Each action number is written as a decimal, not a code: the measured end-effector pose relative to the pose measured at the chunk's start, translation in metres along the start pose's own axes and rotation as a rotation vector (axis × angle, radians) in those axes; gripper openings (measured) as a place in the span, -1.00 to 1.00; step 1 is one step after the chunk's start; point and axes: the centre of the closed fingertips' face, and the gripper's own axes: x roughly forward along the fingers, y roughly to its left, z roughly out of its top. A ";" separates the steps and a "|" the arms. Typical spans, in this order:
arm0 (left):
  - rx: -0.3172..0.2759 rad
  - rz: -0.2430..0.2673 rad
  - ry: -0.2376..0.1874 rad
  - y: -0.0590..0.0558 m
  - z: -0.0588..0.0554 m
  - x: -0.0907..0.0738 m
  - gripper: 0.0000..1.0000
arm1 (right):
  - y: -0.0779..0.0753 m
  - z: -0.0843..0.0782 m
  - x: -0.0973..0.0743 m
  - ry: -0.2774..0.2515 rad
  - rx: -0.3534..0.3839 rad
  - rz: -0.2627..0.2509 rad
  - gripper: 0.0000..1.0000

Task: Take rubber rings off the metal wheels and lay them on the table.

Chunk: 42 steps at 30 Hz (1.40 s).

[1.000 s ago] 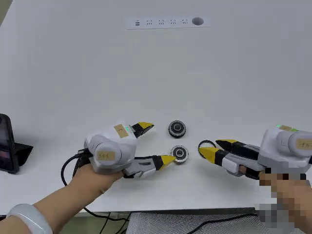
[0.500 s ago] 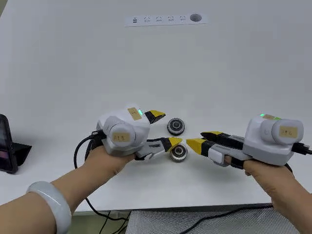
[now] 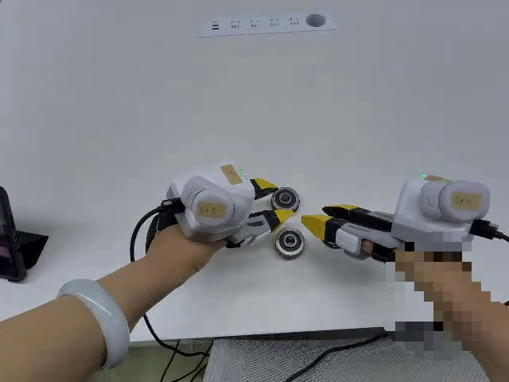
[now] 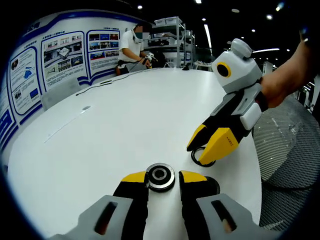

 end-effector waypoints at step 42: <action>0.007 -0.006 0.054 0.008 -0.006 0.009 -0.73 | -0.008 0.008 0.029 -0.018 0.318 0.030 -0.54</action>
